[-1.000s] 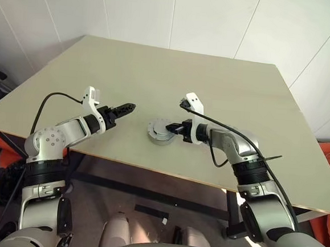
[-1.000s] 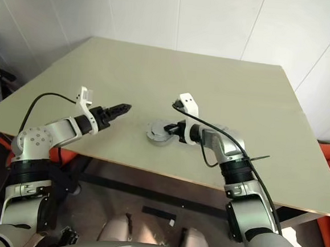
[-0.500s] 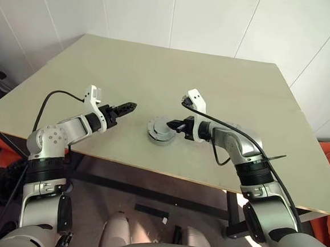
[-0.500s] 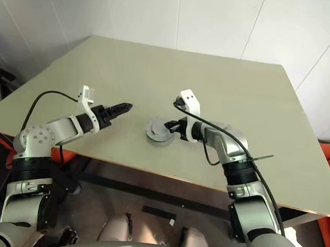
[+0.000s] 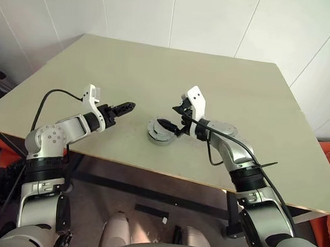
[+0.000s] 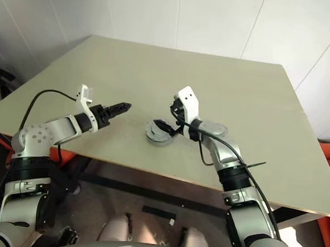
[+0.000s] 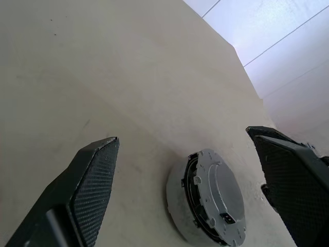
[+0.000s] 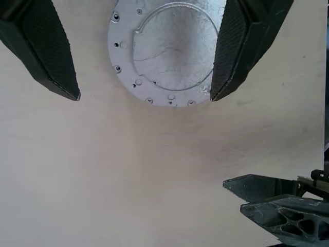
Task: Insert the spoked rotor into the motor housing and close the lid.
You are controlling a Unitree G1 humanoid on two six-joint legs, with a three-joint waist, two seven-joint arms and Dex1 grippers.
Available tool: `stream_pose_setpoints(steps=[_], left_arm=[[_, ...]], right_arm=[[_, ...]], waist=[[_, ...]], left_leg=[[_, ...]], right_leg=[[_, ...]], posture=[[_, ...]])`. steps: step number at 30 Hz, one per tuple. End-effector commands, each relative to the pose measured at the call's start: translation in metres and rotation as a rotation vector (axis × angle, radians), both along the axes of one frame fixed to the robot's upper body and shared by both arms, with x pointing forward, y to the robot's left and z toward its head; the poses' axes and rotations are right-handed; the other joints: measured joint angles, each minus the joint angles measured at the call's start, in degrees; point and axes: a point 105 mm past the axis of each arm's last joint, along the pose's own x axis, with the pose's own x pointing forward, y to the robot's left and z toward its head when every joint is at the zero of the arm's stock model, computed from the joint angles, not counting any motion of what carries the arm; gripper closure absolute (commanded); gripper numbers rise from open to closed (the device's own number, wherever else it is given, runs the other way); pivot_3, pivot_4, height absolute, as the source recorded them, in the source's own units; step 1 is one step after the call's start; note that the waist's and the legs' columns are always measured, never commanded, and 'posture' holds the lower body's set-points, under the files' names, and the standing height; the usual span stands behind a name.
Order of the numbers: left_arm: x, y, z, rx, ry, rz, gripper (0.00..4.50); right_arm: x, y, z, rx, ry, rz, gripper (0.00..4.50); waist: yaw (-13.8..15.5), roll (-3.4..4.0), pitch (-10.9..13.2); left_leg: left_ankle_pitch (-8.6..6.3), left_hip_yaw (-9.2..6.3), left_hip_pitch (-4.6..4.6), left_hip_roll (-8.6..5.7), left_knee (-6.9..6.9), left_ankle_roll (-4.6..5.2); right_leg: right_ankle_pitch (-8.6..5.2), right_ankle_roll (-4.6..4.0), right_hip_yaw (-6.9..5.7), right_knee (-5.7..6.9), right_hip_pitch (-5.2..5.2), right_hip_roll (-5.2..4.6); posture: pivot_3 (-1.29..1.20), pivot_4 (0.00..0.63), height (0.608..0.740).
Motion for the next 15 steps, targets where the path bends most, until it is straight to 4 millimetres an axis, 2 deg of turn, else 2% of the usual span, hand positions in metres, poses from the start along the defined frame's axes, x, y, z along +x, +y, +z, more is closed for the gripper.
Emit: stream_pose_setpoints(steps=[1, 5, 9, 15], left_arm=[[0.004, 0.000, 0.018, 0.006, -0.067, -0.004, 0.00], [0.005, 0.000, 0.018, 0.008, -0.067, -0.008, 0.00], [0.004, -0.003, 0.018, 0.021, -0.065, -0.026, 0.00], [0.004, 0.000, 0.020, 0.017, -0.066, -0.022, 0.00]], right_arm=[[-0.004, 0.004, 0.014, 0.003, -0.062, 0.031, 0.04], [-0.008, 0.004, 0.000, -0.043, -0.047, 0.037, 0.04], [-0.010, -0.002, -0.027, -0.127, -0.057, 0.034, 0.04], [-0.012, 0.005, -0.028, -0.113, -0.068, 0.047, 0.04]], waist=[[0.0, 0.00, 0.0], [0.0, 0.00, 0.0], [0.0, 0.00, 0.0], [-0.2, 0.00, 0.0]], left_leg=[[0.00, 0.00, 0.00, 0.01, 0.00, 0.00], [0.00, 0.00, 0.00, 0.01, -0.01, 0.00], [0.00, 0.00, 0.00, 0.00, 0.00, 0.00], [-0.01, 0.01, 0.02, 0.02, 0.00, 0.01]], right_leg=[[0.00, 0.00, 0.00, 0.00, 0.00, 0.01], [0.00, 0.00, 0.00, -0.01, 0.00, 0.01], [0.00, 0.00, 0.00, -0.02, 0.01, 0.01], [0.00, 0.00, 0.00, -0.02, 0.00, 0.02]], posture=[[0.00, 0.000, 0.740], [0.00, 0.000, 0.740], [0.00, 0.000, 0.740], [0.00, 0.000, 0.740]])
